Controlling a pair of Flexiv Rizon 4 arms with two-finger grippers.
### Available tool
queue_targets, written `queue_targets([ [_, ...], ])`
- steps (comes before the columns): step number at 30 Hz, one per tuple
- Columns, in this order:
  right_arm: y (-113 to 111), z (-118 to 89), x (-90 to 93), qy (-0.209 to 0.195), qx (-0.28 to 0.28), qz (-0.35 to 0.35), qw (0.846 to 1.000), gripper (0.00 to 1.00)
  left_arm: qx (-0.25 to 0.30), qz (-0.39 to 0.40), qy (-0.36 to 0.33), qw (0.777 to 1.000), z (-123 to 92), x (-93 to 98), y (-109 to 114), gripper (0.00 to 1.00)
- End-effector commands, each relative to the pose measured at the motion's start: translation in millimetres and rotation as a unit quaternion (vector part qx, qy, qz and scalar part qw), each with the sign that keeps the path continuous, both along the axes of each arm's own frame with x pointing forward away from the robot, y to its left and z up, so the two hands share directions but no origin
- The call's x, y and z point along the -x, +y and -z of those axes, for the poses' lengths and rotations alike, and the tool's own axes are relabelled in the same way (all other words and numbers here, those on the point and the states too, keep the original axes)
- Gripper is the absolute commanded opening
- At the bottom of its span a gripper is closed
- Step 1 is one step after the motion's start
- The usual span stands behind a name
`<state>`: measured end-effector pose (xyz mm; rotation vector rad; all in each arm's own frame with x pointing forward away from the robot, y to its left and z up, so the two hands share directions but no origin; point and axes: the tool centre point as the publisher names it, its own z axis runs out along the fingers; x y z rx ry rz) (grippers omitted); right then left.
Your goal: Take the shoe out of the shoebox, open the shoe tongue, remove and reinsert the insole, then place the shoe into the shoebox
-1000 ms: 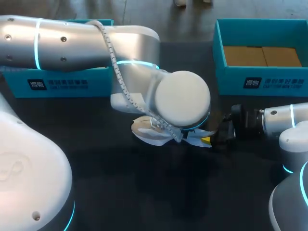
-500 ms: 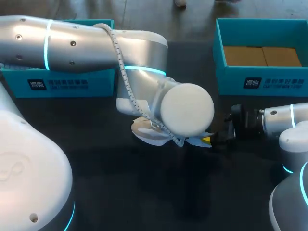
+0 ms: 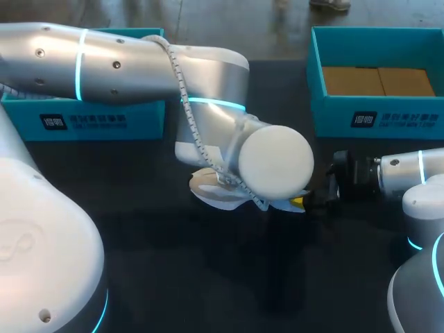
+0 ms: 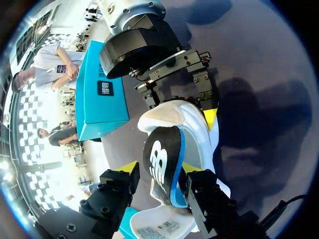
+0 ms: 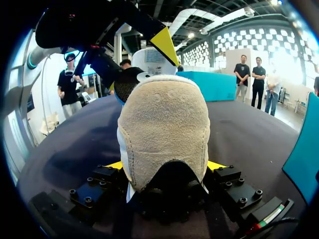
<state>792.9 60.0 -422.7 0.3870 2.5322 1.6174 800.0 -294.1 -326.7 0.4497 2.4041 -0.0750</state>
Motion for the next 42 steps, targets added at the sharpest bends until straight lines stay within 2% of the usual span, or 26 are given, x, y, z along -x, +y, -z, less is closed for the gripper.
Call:
queue_targets([
  [1, 0.6, -0.3, 0.5, 0.001, 0.003, 0.001, 1.0, 0.0, 0.003, 0.0, 0.003, 1.0, 2.0, -2.3, -0.1, 0.48],
  [12, 0.6, -0.3, 0.5, 0.001, 0.003, 0.001, 1.0, 0.0, 0.009, -0.002, 0.0, 1.0, 1.8, -3.7, 1.5, 0.42],
  [16, 0.6, -0.3, 0.5, 0.001, 0.003, 0.001, 1.0, 0.0, 0.01, -0.003, 0.0, 1.0, 2.1, -5.5, 1.5, 0.29],
  [19, 0.6, -0.3, 0.5, 0.001, 0.003, 0.001, 1.0, 0.0, 0.011, -0.004, 0.0, 1.0, 2.0, -6.1, 1.6, 0.24],
  [22, 0.6, -0.3, 0.5, 0.001, 0.003, 0.001, 1.0, 0.0, 0.012, -0.005, 0.001, 1.0, 2.1, -6.4, 1.7, 0.15],
  [24, 0.6, -0.3, 0.5, 0.001, 0.003, 0.001, 1.0, 0.0, 0.012, -0.005, 0.002, 1.0, 2.1, -6.6, 1.7, 0.01],
  [25, 0.6, -0.3, 0.5, 0.001, 0.003, 0.001, 1.0, 0.0, 0.013, -0.005, 0.002, 1.0, 2.1, -6.6, 1.6, 0.0],
  [33, 0.6, -0.3, 0.5, 0.001, 0.003, 0.001, 1.0, 0.0, 0.025, -0.004, 0.006, 1.0, -1.1, -3.4, 3.1, 0.0],
  [42, 0.6, -0.3, 0.5, 0.001, 0.003, 0.001, 1.0, 0.0, 0.059, 0.006, 0.03, 0.998, -13.9, 8.5, 2.3, 0.0],
])
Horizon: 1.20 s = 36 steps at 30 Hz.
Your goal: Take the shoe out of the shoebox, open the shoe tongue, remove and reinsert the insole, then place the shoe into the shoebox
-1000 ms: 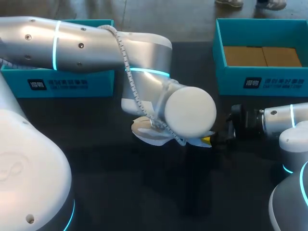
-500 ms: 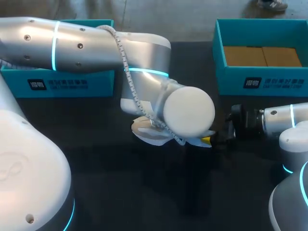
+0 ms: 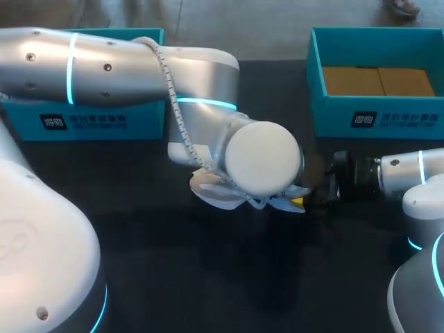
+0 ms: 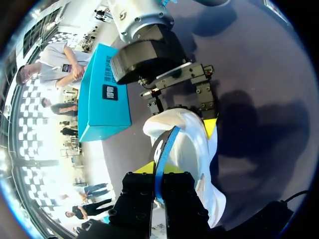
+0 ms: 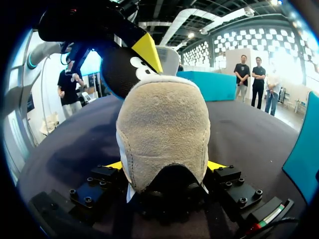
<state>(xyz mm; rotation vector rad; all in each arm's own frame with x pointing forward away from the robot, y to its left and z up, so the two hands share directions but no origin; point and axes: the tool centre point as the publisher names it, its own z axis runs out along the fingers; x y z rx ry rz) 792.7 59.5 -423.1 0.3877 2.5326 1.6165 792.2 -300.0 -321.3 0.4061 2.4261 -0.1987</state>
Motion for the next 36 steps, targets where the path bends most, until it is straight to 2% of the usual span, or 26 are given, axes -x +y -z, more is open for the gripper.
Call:
queue_targets([
  [1, 1.1, -0.8, 0.3, 0.001, 0.002, 0.001, 1.0, 0.0, 0.016, 0.007, 0.014, 1.0, -10.0, 2.1, 7.5, 0.0],
  [17, 1.1, -0.8, 0.3, 0.001, 0.002, 0.001, 1.0, 0.0, 0.089, -0.036, 0.071, 0.993, -24.4, 8.0, 3.4, 0.0],
  [29, 1.1, -0.8, 0.3, 0.001, 0.002, 0.001, 1.0, 0.0, 0.153, -0.035, 0.09, 0.984, -64.5, 20.7, -7.6, 0.0],
  [36, 1.1, -0.8, 0.3, 0.001, 0.002, 0.001, 1.0, 0.0, 0.188, -0.031, 0.124, 0.974, -92.3, 24.9, -13.2, 0.0],
])
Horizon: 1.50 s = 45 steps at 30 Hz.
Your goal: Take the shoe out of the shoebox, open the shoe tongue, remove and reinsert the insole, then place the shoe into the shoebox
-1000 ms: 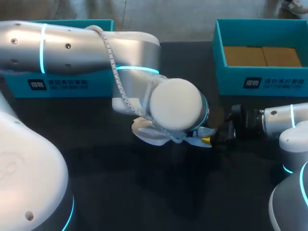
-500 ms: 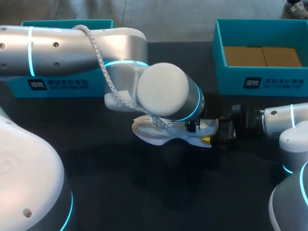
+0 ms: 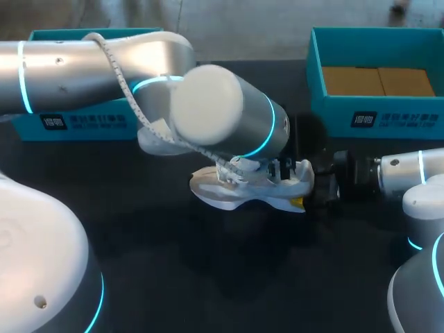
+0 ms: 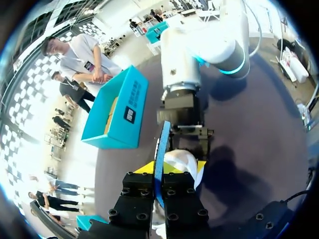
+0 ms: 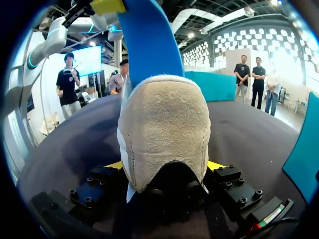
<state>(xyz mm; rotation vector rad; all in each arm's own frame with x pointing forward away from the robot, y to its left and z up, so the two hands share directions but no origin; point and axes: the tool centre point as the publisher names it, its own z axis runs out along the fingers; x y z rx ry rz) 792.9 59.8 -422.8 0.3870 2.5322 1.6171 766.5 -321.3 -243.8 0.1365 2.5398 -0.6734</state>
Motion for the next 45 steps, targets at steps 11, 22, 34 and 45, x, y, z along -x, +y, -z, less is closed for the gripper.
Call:
queue_targets([
  [11, 0.8, -0.4, 0.4, 0.001, 0.002, 0.001, 1.0, 0.0, 0.052, 0.016, 0.05, 0.997, -60.1, 2.6, 5.5, 0.0],
  [22, 0.8, -0.4, 0.4, 0.001, 0.002, 0.001, 1.0, 0.0, 0.086, 0.039, 0.117, 0.989, -94.7, -3.3, 4.7, 0.0],
  [34, 0.8, -0.4, 0.4, 0.001, 0.002, 0.001, 1.0, 0.0, 0.138, 0.076, 0.146, 0.977, -139.1, 3.6, -3.7, 0.0],
  [45, 0.8, -0.4, 0.4, 0.001, 0.002, 0.001, 1.0, 0.0, 0.166, 0.097, 0.139, 0.971, -170.9, 13.3, -9.6, 0.0],
])
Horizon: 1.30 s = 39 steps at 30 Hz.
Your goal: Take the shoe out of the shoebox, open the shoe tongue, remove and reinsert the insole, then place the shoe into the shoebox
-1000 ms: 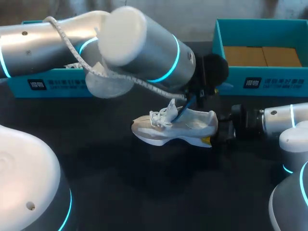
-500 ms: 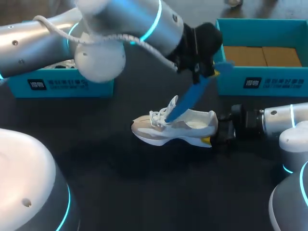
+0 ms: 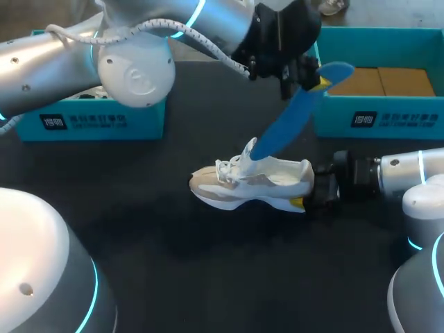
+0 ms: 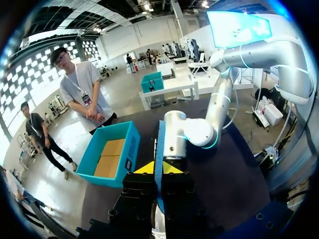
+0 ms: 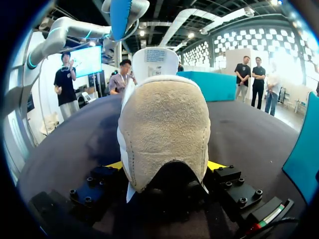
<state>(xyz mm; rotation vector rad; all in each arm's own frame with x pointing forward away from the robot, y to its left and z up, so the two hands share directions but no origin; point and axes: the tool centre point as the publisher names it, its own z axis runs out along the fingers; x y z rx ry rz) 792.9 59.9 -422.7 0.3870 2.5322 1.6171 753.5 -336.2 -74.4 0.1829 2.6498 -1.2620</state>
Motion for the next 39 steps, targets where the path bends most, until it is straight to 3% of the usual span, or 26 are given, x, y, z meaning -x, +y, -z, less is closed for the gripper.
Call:
queue_targets([
  [1, 0.8, -0.4, 0.5, 0.001, 0.002, 0.001, 1.0, 0.0, 0.0, 0.001, 0.0, 1.0, -1.6, 0.3, 5.3, 0.0],
  [14, 0.8, -0.4, 0.5, 0.001, 0.002, 0.001, 1.0, 0.0, 0.0, 0.001, 0.0, 1.0, -1.6, 0.3, 5.3, 0.0],
  [15, 0.8, -0.4, 0.5, 0.001, 0.002, 0.001, 1.0, 0.0, 0.05, -0.006, 0.034, 0.998, -6.4, -2.2, 12.4, 0.0],
  [24, 0.8, -0.4, 0.5, 0.001, 0.002, 0.001, 1.0, 0.0, 0.194, 0.02, 0.119, 0.974, -26.8, 2.9, 17.5, 0.0],
  [34, 0.8, -0.4, 0.5, 0.001, 0.002, 0.001, 1.0, 0.0, 0.275, 0.063, 0.167, 0.945, -65.9, 11.3, 11.3, 0.0],
  [39, 0.8, -0.4, 0.5, 0.001, 0.002, 0.001, 1.0, 0.0, 0.288, 0.081, 0.193, 0.934, -92.2, 14.3, 12.5, 0.0],
])
